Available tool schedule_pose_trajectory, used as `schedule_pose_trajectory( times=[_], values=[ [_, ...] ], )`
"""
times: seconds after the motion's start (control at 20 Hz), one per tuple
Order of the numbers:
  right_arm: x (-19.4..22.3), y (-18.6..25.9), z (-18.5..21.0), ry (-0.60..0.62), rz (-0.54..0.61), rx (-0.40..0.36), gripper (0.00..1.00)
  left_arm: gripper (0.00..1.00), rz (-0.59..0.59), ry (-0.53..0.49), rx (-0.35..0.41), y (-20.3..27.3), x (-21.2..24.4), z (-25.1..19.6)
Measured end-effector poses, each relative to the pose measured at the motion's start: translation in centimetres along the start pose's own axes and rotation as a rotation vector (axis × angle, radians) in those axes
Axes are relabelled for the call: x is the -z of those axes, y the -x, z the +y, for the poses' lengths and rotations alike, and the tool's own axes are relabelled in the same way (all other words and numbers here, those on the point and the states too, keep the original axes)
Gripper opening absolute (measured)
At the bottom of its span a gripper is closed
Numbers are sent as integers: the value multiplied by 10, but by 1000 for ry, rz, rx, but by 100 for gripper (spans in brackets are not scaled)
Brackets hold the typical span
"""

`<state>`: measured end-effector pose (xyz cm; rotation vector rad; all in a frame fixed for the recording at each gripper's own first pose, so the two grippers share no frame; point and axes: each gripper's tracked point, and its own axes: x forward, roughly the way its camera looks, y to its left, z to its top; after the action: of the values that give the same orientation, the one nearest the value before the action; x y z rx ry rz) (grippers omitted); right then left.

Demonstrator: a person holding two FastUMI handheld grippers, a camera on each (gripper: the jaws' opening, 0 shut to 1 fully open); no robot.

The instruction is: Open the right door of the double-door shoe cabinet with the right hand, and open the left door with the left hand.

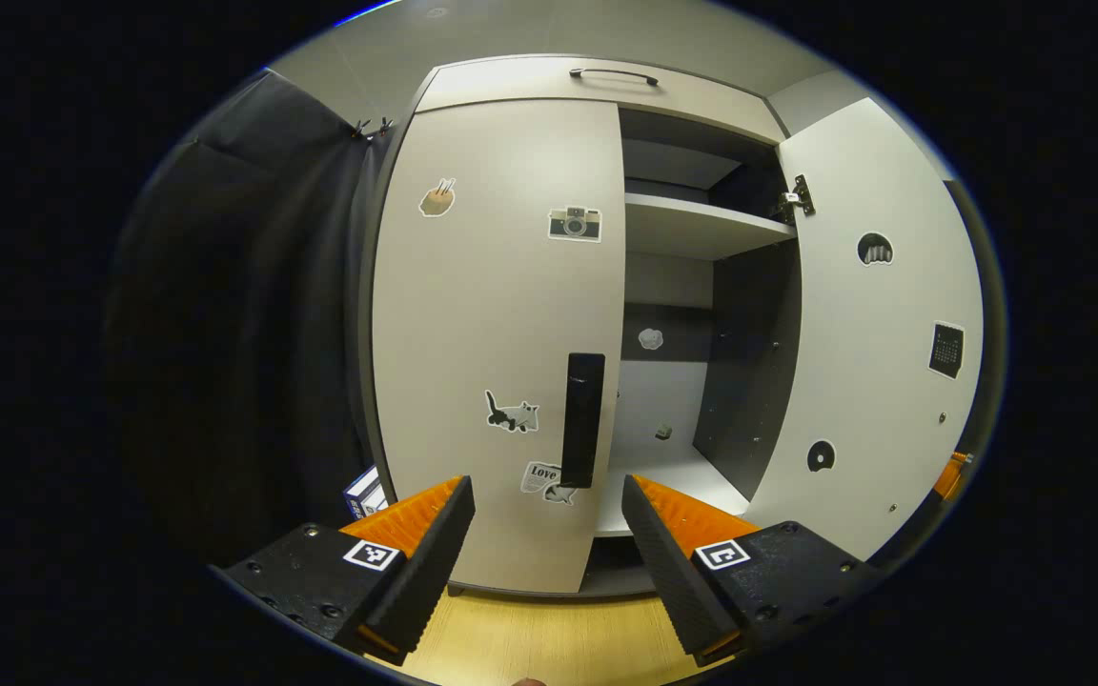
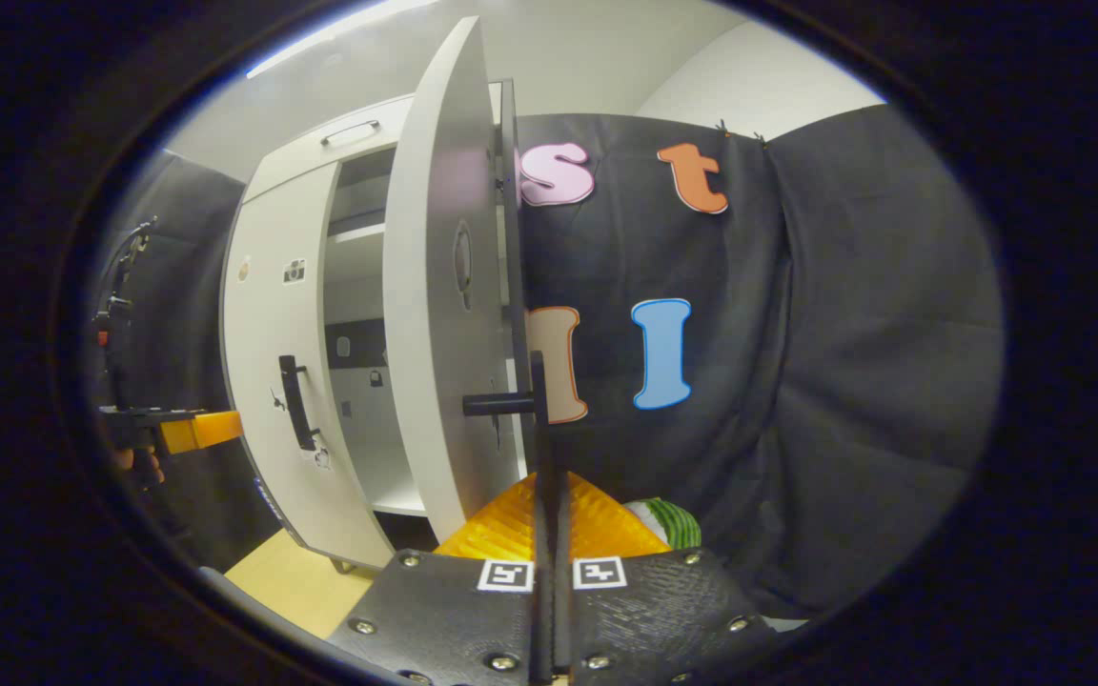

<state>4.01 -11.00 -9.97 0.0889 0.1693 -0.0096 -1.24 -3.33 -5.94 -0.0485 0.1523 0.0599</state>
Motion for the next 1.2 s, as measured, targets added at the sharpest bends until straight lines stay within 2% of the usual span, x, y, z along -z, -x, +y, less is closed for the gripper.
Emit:
schedule_pose_trajectory(
  times=[0.2,0.25,0.3,0.4,0.45,0.5,0.55,0.6,0.65,0.7,1.05,1.2],
  values=[
    [0,-7,-2,17,-5,4,5,98,16,20,-1,-5,6,-2],
    [0,-3,-3,29,-4,10,10,97,18,23,-4,-7,7,-2],
    [-2,-1,-7,32,-8,16,20,97,20,25,-5,-10,8,-2],
    [1,-1,-10,22,0,18,28,97,23,30,-9,-17,8,-1],
    [-1,-2,-12,24,-4,24,28,97,22,32,-14,-21,8,0],
    [0,-1,-14,26,2,25,38,97,22,34,-18,-26,8,1],
    [0,-3,-13,24,2,24,41,97,23,34,-20,-31,8,2],
    [-1,-3,-13,23,0,28,49,97,26,33,-22,-36,9,2],
    [0,-3,-13,26,1,31,41,97,29,29,-24,-41,9,3],
    [-1,-1,-13,27,0,33,49,98,30,26,-27,-47,10,3],
    [0,-2,-12,39,10,52,49,97,14,6,-5,-91,7,-7],
    [0,0,-13,40,12,59,49,97,-16,-18,-19,-110,1,-6]
  ],
)
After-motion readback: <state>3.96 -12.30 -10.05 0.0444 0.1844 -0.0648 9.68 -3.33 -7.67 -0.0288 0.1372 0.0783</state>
